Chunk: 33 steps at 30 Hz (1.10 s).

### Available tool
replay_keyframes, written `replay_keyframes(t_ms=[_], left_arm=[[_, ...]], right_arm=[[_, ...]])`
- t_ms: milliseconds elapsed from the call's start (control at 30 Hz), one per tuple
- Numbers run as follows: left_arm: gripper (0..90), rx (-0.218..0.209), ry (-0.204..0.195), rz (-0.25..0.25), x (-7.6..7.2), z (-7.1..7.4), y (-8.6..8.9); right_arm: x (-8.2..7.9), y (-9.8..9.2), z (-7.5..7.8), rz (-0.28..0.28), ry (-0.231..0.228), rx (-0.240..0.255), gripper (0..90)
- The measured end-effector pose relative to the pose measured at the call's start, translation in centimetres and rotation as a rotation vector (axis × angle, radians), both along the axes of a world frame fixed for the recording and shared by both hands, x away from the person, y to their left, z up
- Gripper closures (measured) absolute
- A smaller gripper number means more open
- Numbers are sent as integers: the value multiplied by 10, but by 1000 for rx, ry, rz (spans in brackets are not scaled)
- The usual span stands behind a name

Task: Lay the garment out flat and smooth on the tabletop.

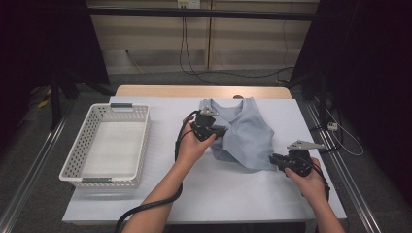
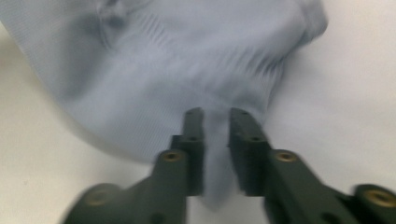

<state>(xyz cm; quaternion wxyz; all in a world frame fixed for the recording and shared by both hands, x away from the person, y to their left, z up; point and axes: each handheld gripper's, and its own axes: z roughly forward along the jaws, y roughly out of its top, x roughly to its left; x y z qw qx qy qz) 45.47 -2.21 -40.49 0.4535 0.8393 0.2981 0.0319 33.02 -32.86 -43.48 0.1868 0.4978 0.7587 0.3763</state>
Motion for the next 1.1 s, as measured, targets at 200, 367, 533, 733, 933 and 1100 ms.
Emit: replay_keyframes(t_ms=[200, 367, 533, 733, 933, 1100], left_arm=[[896, -1, 1, 1, -2, 0, 1], [895, 3, 0, 2, -3, 1, 2], [894, 4, 2, 4, -3, 1, 5], [894, 0, 11, 8, -5, 1, 6], [893, 4, 15, 7, -6, 1, 6], [891, 6, 15, 9, -7, 1, 3]], right_arm=[[2, 12, 8, 31, -49, 25, 545], [8, 28, 9, 68, -57, 33, 425], [15, 40, 6, 100, -49, 40, 329], [23, 57, 5, 149, -57, 34, 262], [29, 77, 4, 198, -85, 19, 232], [34, 86, 6, 215, -101, 34, 256]])
